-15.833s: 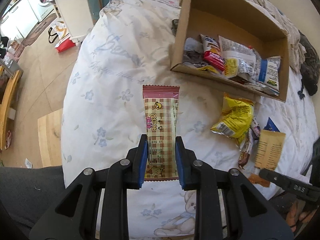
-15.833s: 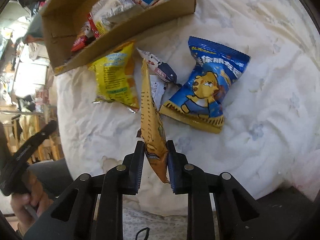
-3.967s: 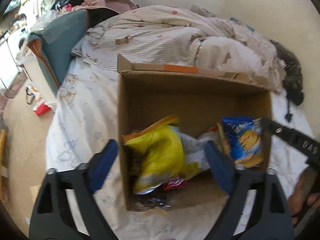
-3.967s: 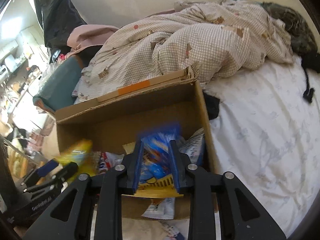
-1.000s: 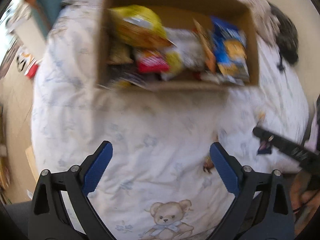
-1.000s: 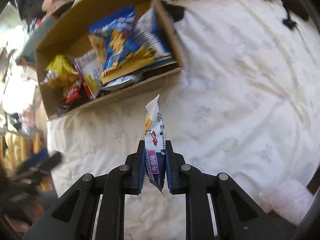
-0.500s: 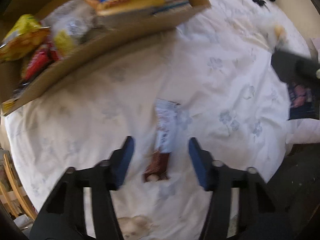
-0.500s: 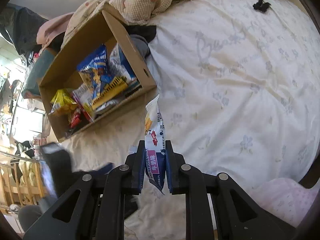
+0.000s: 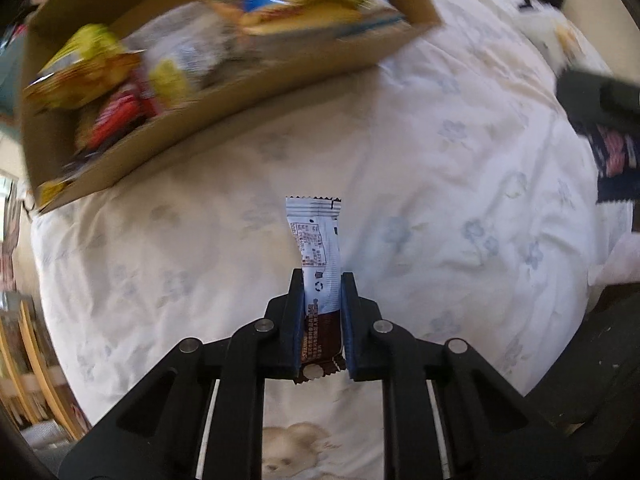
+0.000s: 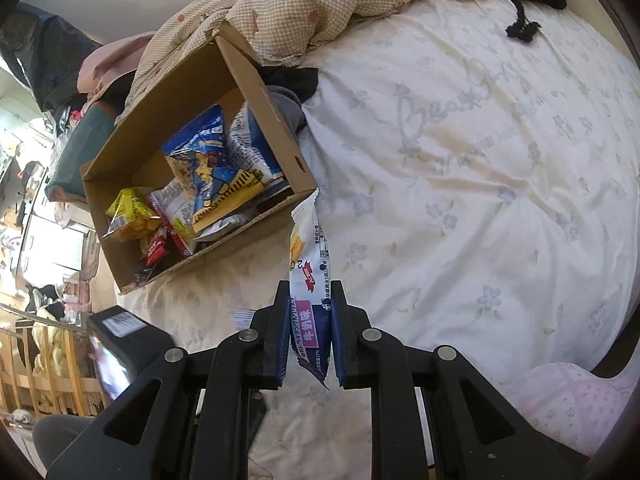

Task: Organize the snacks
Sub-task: 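Carry both bars over the box with both tools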

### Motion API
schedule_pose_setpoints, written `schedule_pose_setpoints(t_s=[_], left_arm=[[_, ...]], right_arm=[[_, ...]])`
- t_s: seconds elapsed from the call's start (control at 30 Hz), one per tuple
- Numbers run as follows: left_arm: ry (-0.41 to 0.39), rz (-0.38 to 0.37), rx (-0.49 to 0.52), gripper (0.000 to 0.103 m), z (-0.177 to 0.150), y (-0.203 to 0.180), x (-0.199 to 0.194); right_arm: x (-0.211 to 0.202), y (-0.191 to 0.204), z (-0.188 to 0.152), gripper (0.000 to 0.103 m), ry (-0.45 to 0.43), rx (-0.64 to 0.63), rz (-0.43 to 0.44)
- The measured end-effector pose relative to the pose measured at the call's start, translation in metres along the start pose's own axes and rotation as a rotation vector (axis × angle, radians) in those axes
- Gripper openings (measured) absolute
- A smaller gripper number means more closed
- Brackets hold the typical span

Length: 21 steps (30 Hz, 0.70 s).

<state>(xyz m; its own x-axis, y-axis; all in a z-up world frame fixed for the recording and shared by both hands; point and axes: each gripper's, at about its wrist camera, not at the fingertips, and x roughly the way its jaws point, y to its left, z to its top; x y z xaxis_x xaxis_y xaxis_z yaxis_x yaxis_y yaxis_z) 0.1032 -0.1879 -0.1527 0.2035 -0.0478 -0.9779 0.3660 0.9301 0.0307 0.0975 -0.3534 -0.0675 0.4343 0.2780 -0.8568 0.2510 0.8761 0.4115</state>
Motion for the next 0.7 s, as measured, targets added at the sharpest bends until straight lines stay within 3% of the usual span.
schedule_pose_setpoints(t_s=[0.33,0.7], left_arm=[[-0.114,0.011,-0.124,0.013,-0.035,0.058,-0.062],[-0.278,0.02,-0.241,0.013,-0.011,0.13,-0.129]], right_arm=[[-0.004,0.03,-0.006,0.019,-0.031,-0.064,0.065],[-0.013,0.056,-0.003,0.019,-0.114,-0.114,0.138]])
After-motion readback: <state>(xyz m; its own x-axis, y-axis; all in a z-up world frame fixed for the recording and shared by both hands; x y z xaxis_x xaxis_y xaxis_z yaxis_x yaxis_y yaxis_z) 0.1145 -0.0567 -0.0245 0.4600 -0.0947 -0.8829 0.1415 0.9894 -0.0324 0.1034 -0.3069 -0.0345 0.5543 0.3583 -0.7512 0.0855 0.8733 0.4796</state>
